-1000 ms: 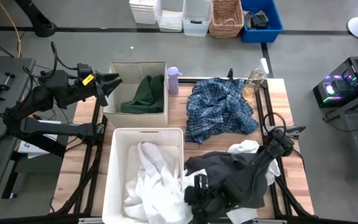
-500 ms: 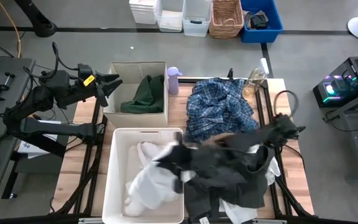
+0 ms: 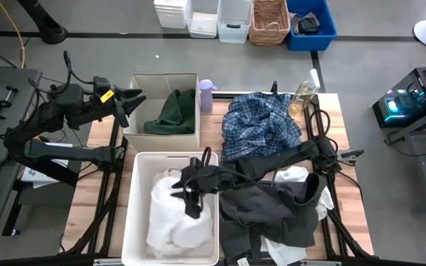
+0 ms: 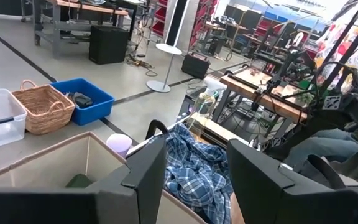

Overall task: Sort clothes
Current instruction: Put the white polo shirt into the bottom white laundry organizer, then put the black pants into the top white laundry organizer

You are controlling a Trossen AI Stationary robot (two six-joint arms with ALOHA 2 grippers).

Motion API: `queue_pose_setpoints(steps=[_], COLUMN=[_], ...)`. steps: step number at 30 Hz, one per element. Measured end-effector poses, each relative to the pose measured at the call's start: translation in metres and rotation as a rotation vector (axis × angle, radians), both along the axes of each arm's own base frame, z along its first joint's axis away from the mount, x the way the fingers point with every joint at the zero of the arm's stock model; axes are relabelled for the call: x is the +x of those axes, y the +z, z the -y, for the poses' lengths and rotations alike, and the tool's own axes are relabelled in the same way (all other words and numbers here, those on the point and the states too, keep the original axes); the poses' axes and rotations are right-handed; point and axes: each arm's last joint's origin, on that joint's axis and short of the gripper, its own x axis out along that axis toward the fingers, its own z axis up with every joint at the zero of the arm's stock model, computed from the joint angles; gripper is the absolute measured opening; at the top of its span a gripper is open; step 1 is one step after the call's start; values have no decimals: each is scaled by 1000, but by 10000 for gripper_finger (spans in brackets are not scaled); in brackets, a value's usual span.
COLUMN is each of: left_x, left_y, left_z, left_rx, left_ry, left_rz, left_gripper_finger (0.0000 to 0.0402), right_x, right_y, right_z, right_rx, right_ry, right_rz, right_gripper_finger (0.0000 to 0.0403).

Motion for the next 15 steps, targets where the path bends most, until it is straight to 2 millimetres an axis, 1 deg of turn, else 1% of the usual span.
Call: queue_pose_setpoints(steps=[2,4,6,8,10,12,15], left_x=[0,0,0,0,0,0,3], left_y=[0,0,-1,-2,-3,-5,-9], left_z=[0,0,0,0,0,0,-1], left_rx=[6,18,20,18,15,10,2], left_ry=[-1,-2,-3,-2,-1,-1,-1], left_rz=[-4,-11,-19,-32,-50,-69,-109], left_gripper_finger=[161,161,161,161,161,161,161], right_x=[-6,-17,-31,-48,-65,-82,-110], right_y=[5,16,31,45,51,52,51], right_z=[-4,-7,-5,-1,3,4,-4], right_rx=[-31,-67,-87,-72,-54,-48,-33], right_ry=[11,25,7,-60,-116,-147,-168], right_rz=[-2,3,-10,-45,-118,-213,-366], right_gripper_finger=[166,207,243,267,279,282,279])
